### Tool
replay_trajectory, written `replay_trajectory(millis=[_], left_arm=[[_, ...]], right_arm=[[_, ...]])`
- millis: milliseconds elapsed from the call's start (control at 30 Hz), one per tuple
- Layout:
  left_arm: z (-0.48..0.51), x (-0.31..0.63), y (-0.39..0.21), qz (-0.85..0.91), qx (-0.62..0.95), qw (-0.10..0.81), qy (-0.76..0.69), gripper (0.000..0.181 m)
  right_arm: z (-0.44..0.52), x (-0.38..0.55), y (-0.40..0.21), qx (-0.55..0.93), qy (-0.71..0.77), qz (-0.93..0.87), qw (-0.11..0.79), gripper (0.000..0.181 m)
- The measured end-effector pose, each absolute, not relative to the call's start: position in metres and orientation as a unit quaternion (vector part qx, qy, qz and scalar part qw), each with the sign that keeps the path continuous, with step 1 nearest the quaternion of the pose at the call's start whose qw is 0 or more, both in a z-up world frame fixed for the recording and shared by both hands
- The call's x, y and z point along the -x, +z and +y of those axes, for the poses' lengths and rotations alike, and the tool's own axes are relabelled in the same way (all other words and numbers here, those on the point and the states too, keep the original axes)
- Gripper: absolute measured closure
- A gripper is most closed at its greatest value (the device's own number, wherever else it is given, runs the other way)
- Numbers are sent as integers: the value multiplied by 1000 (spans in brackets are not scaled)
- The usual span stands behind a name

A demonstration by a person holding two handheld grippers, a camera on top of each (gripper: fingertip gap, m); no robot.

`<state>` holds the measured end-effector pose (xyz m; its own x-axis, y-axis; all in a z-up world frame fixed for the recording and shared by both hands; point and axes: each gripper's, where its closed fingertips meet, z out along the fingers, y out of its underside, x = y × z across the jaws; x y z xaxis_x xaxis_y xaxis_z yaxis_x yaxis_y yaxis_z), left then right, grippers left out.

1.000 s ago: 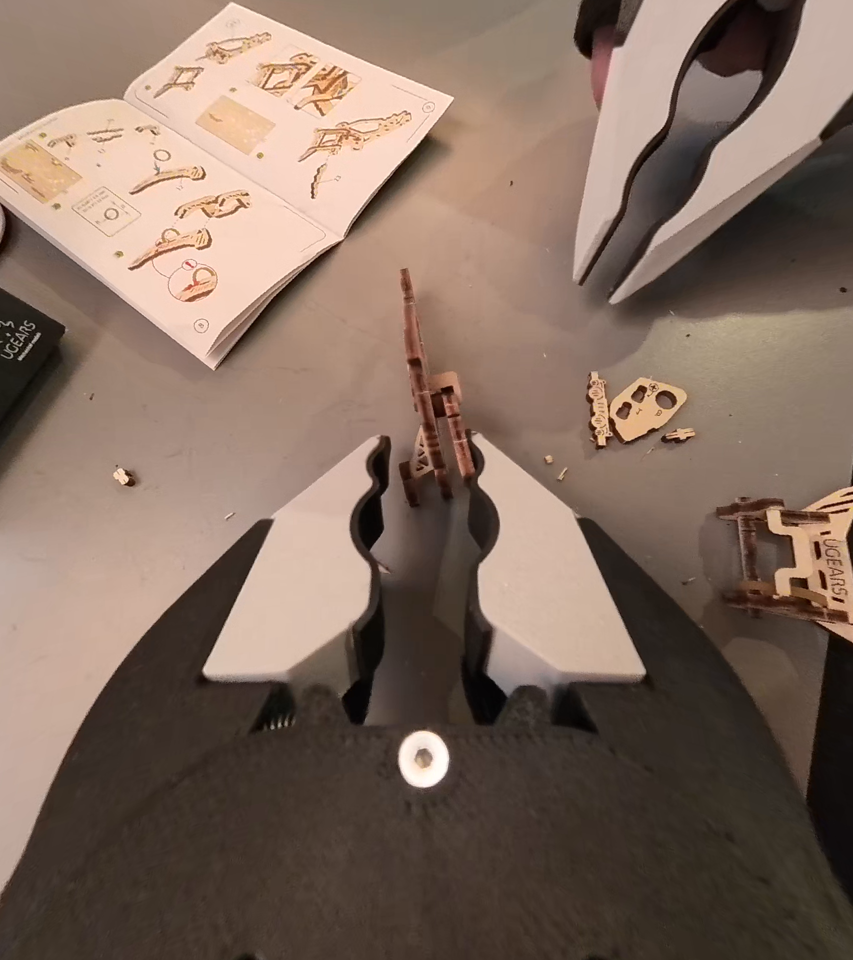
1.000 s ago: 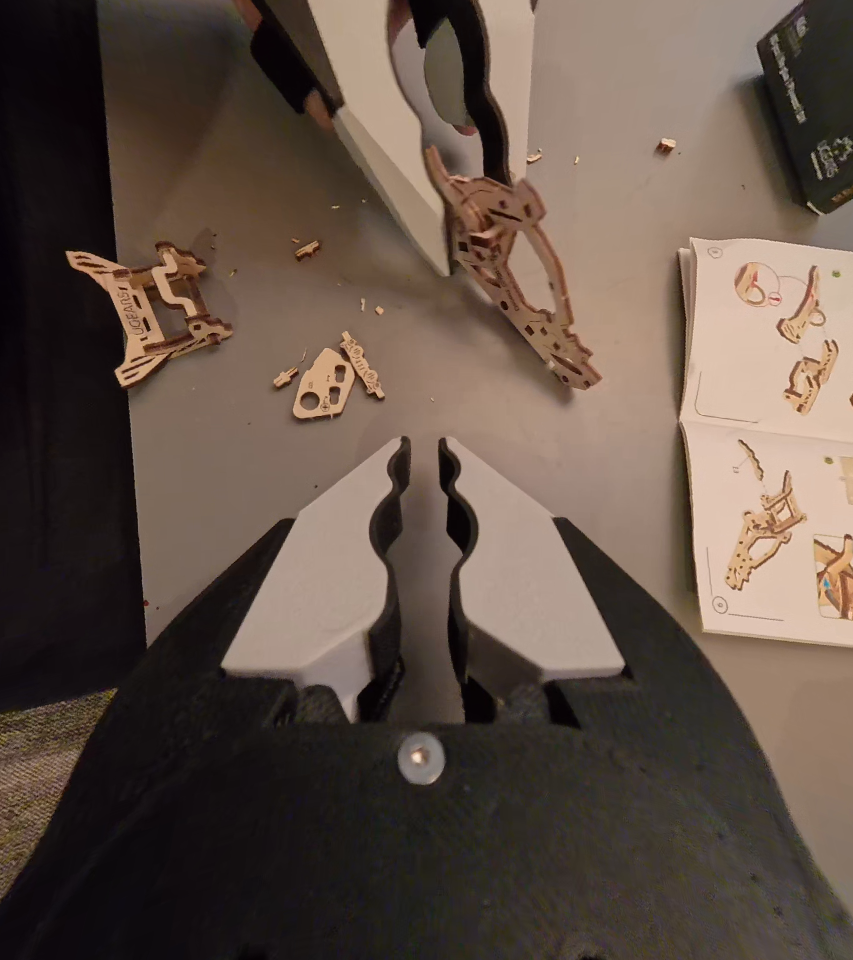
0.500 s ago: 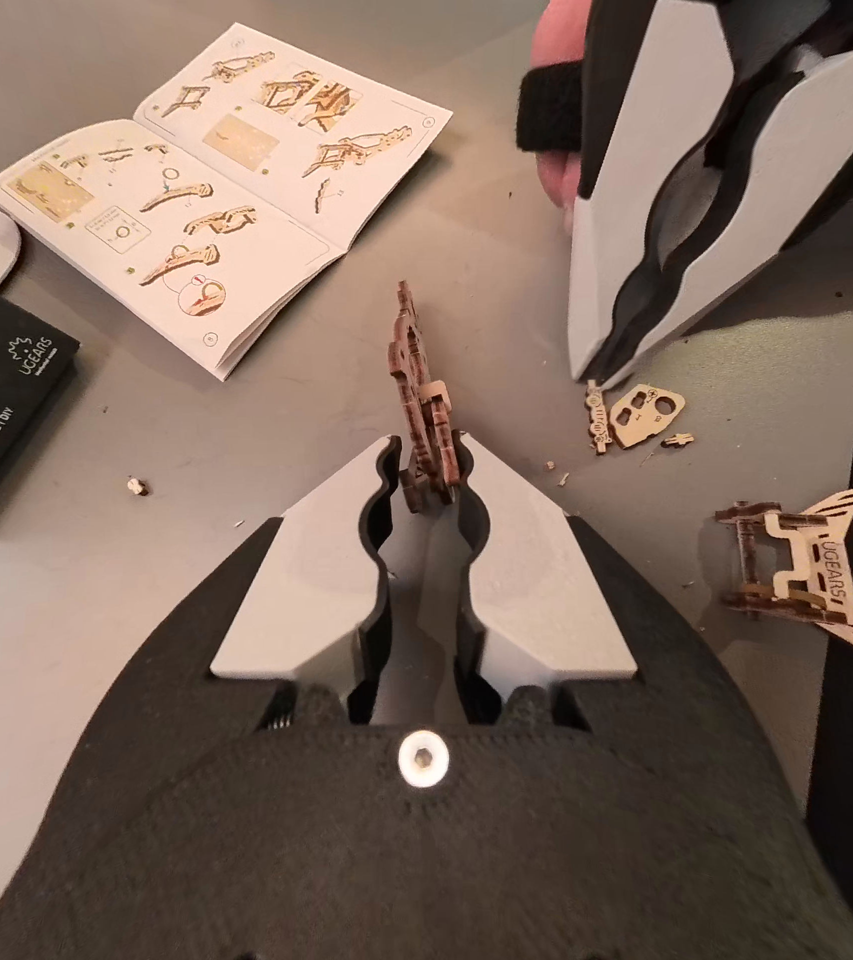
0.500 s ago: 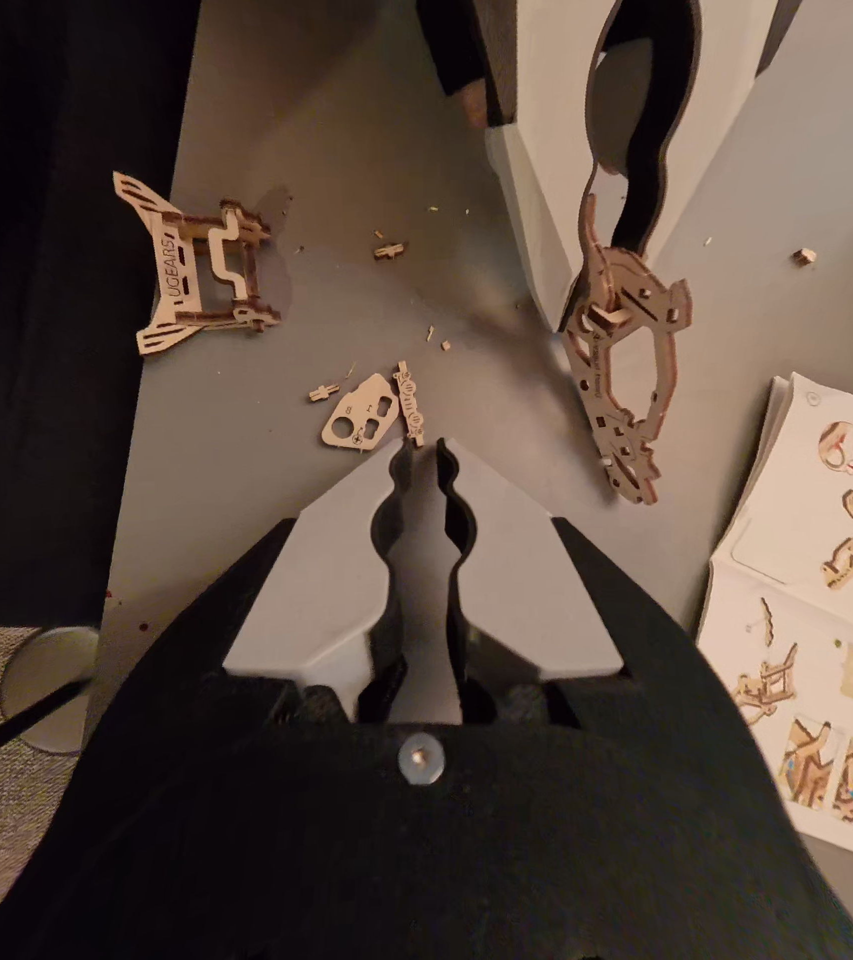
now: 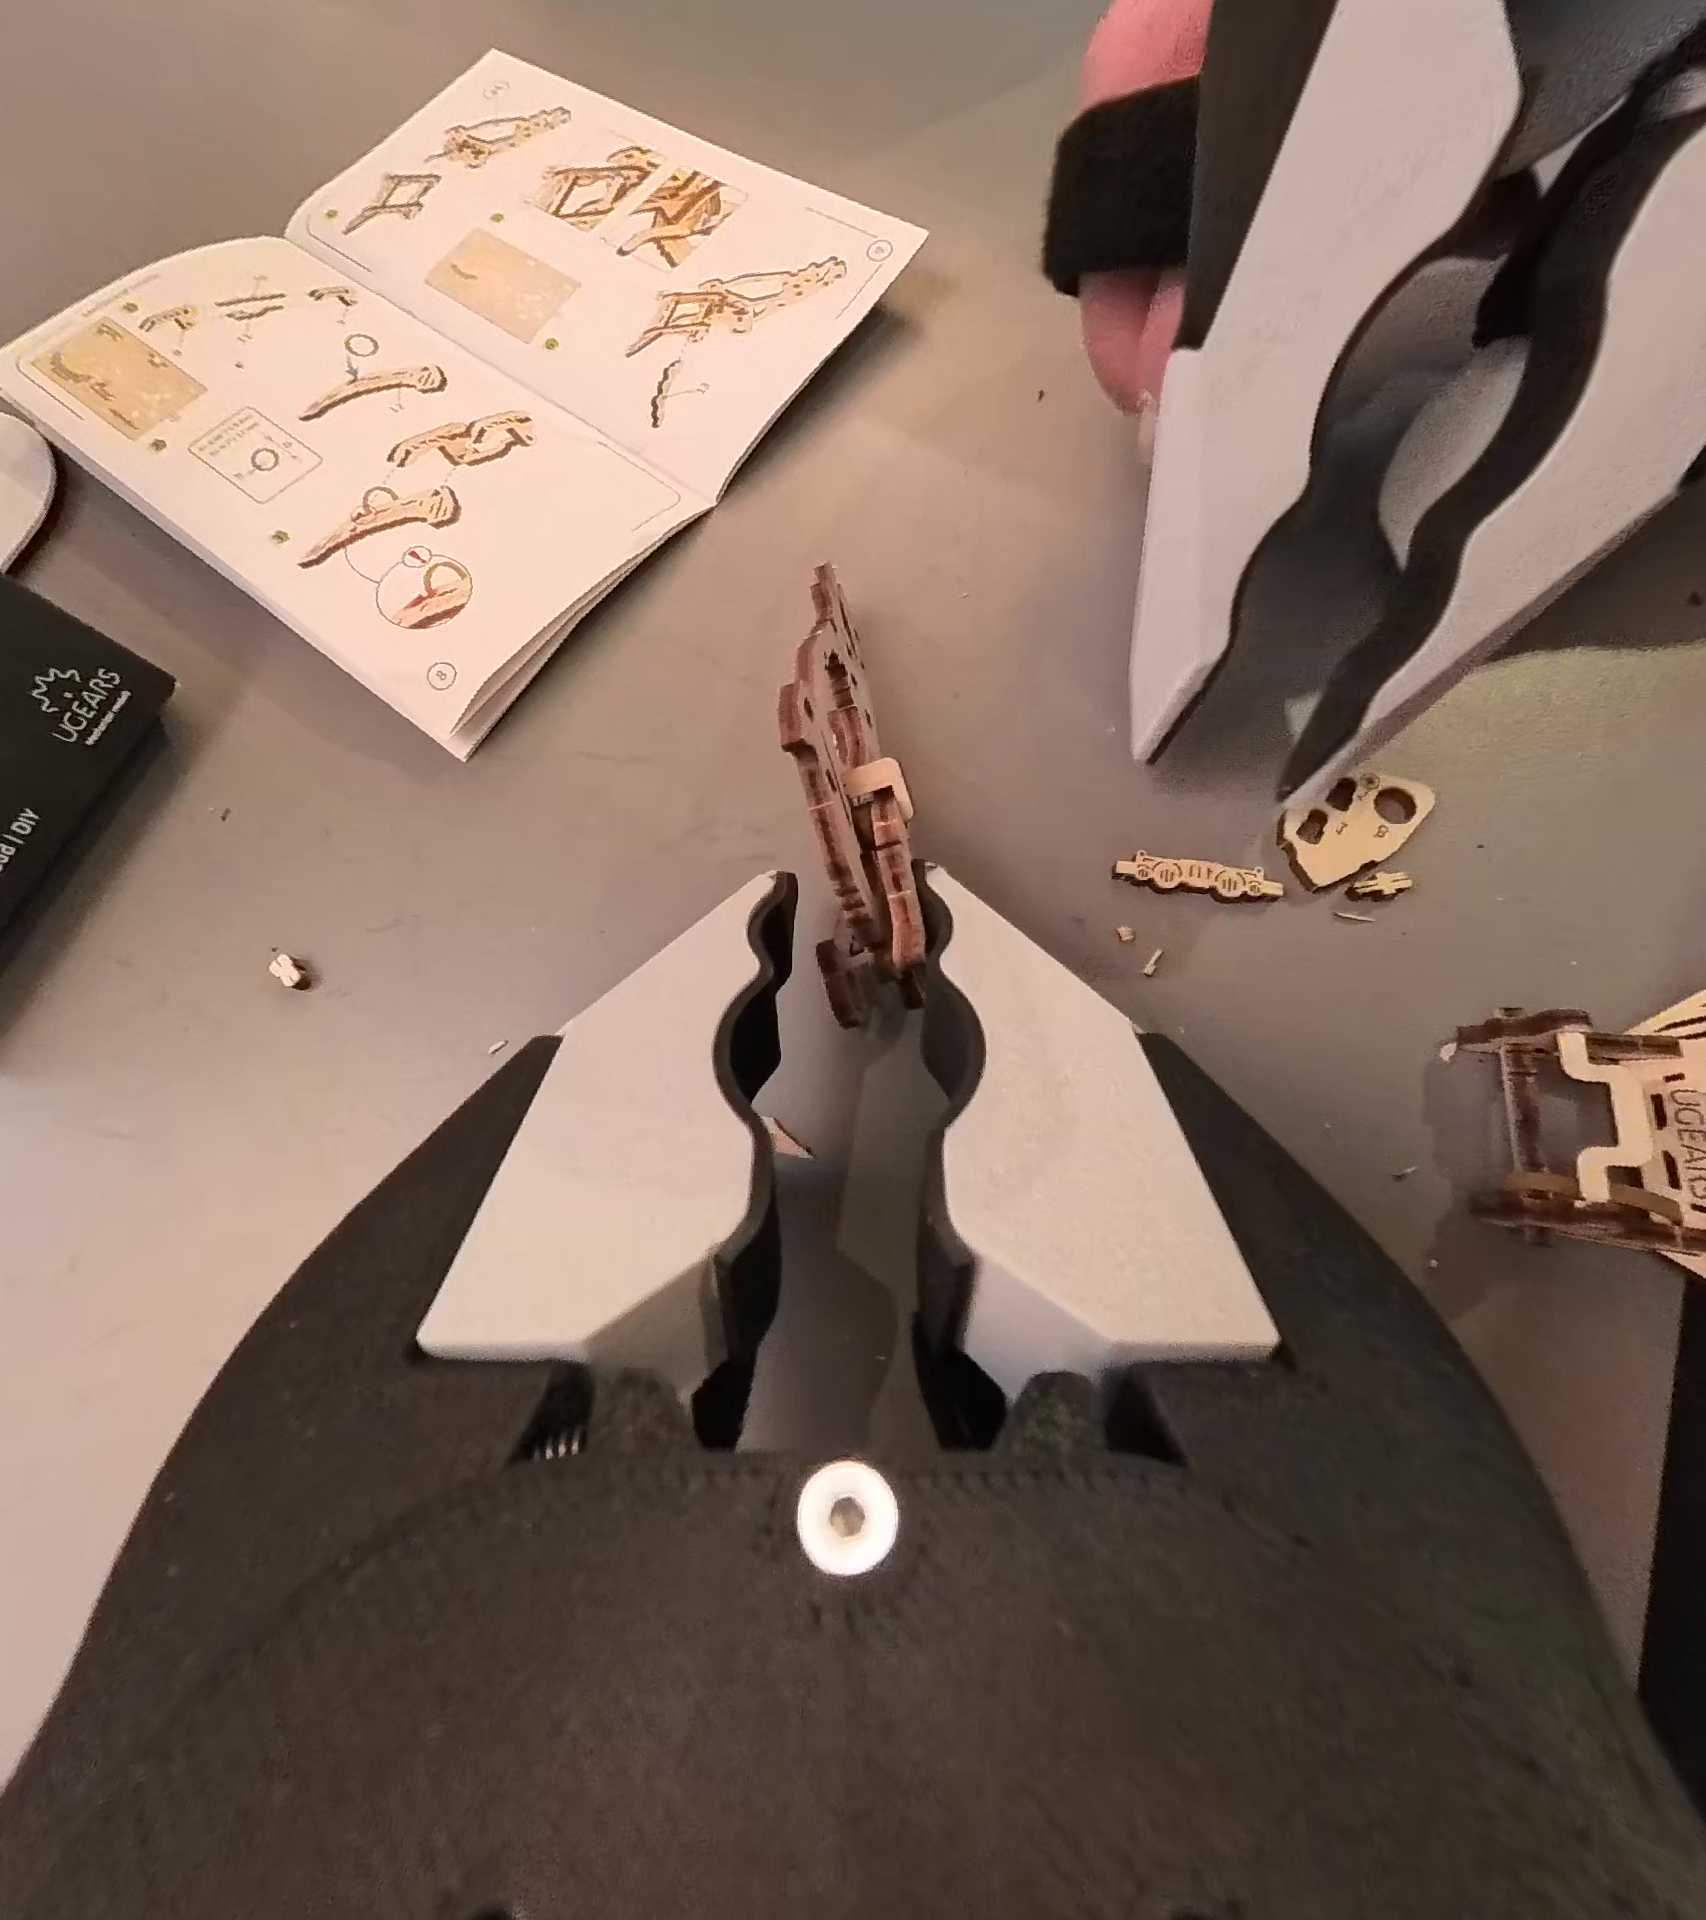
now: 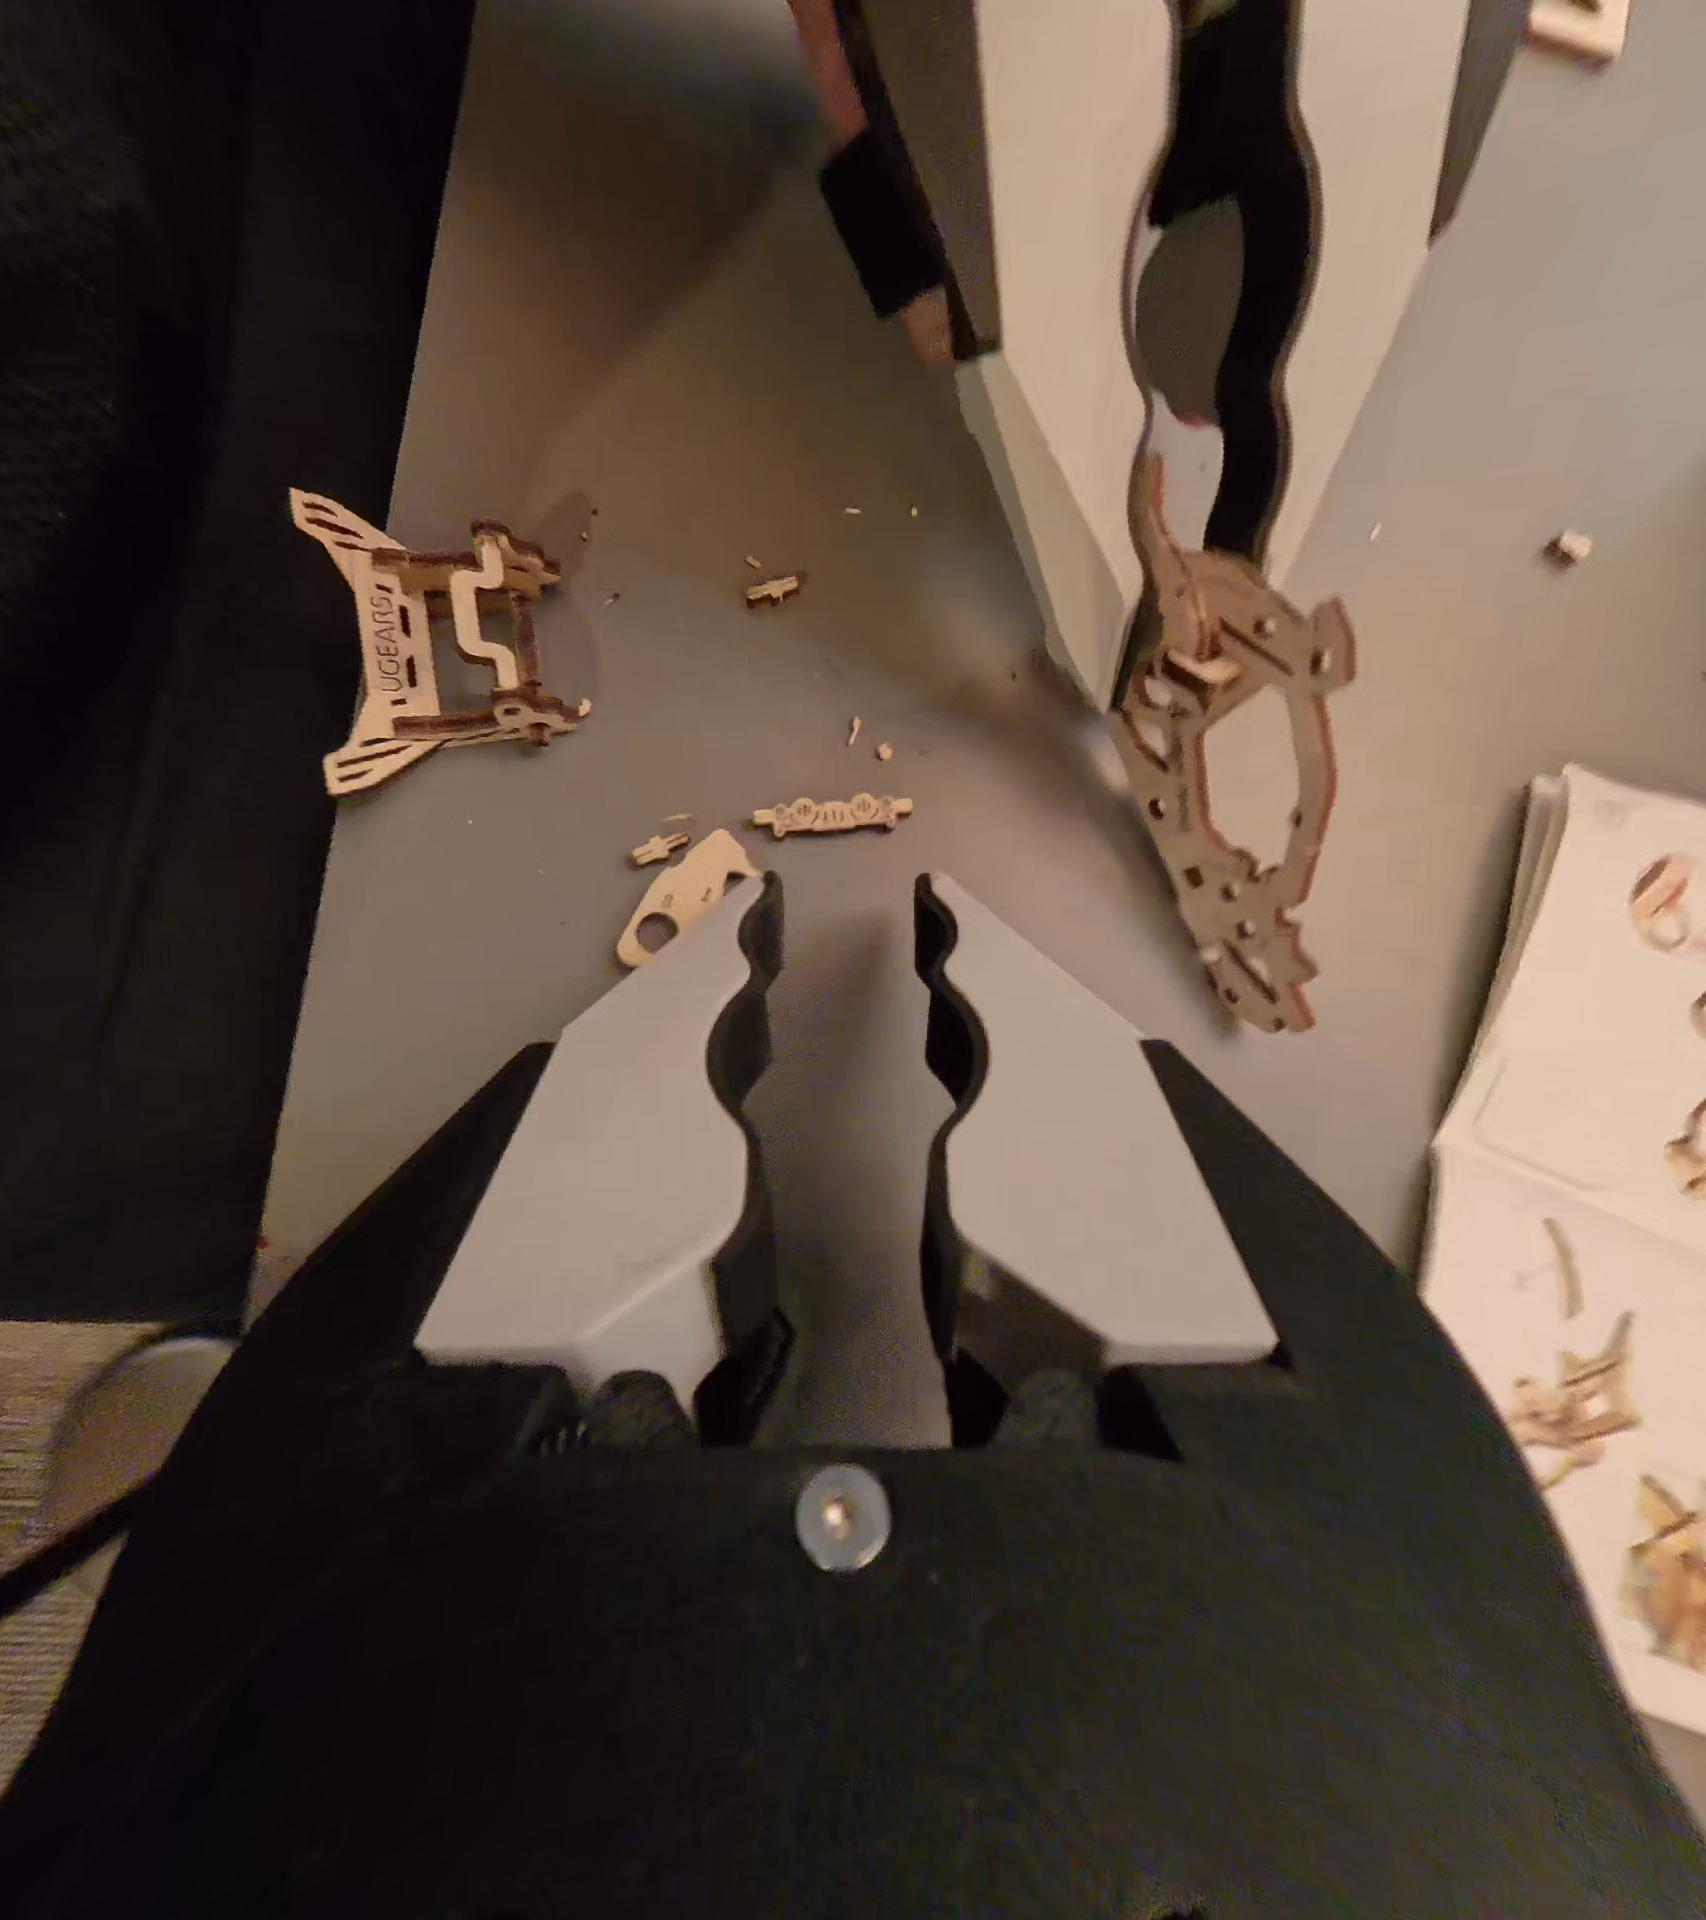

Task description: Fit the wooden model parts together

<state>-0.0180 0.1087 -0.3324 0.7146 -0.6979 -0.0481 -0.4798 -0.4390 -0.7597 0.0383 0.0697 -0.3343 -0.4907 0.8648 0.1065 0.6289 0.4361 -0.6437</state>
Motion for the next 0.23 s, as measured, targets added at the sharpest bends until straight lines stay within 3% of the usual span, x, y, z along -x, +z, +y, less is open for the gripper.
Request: replay_trajectory(millis=[33, 233], left_arm=[[109, 18, -332, 351, 837, 396, -138, 162], [110, 17, -331, 354, 836, 397, -134, 162]], right_arm=[[71, -35, -335, 441, 257, -830, 226, 161], [71, -22, -339, 323, 217, -895, 216, 162]])
